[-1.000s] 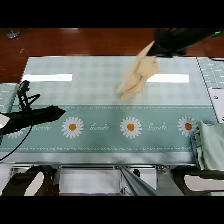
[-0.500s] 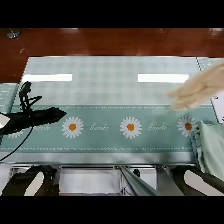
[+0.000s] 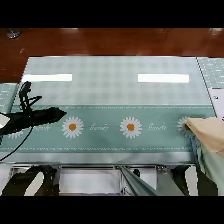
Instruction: Fold the shirts.
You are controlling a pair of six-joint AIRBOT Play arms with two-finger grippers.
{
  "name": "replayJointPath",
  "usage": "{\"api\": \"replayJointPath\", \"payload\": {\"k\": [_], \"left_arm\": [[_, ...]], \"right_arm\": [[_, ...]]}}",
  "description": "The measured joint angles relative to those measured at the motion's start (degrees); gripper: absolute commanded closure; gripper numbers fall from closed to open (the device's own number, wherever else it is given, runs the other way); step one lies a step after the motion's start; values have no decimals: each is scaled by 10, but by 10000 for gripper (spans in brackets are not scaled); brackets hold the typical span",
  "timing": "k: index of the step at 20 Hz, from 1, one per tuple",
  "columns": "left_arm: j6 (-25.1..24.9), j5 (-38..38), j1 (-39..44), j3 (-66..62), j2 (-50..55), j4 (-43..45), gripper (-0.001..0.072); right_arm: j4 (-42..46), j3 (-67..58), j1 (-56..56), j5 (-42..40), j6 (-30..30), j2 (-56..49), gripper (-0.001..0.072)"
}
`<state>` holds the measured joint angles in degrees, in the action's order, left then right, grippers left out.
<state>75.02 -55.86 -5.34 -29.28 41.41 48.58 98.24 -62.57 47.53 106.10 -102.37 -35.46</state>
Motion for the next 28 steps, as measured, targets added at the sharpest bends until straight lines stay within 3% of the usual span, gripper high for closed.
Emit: {"api": "replayJointPath", "payload": {"k": [1,6,9,10,11,15,17,21,28], "left_arm": [[0,0,0,0,0,0,690],[0,1,0,-9,5,3,691],[0,-12,0,-73,34,6,691],[0,-15,0,-109,47,6,692],[0,-18,1,-156,65,6,691],[17,-52,22,-368,143,37,692],[35,-76,46,-448,174,80,692],[81,-100,91,-467,203,188,691],[116,-89,82,-393,240,274,690]], "right_arm": [[10,31,18,0,3,12,79],[-31,44,57,-26,17,-33,126],[-173,-55,52,-55,22,-120,455],[-224,-92,36,-71,23,-149,605],[-277,-135,7,-90,27,-181,674],[-384,-254,-188,-187,64,-283,674],[-371,-278,-304,-229,82,-327,674],[-232,-267,-496,-274,71,-414,676],[-81,-193,-592,-310,30,-493,675]]}}
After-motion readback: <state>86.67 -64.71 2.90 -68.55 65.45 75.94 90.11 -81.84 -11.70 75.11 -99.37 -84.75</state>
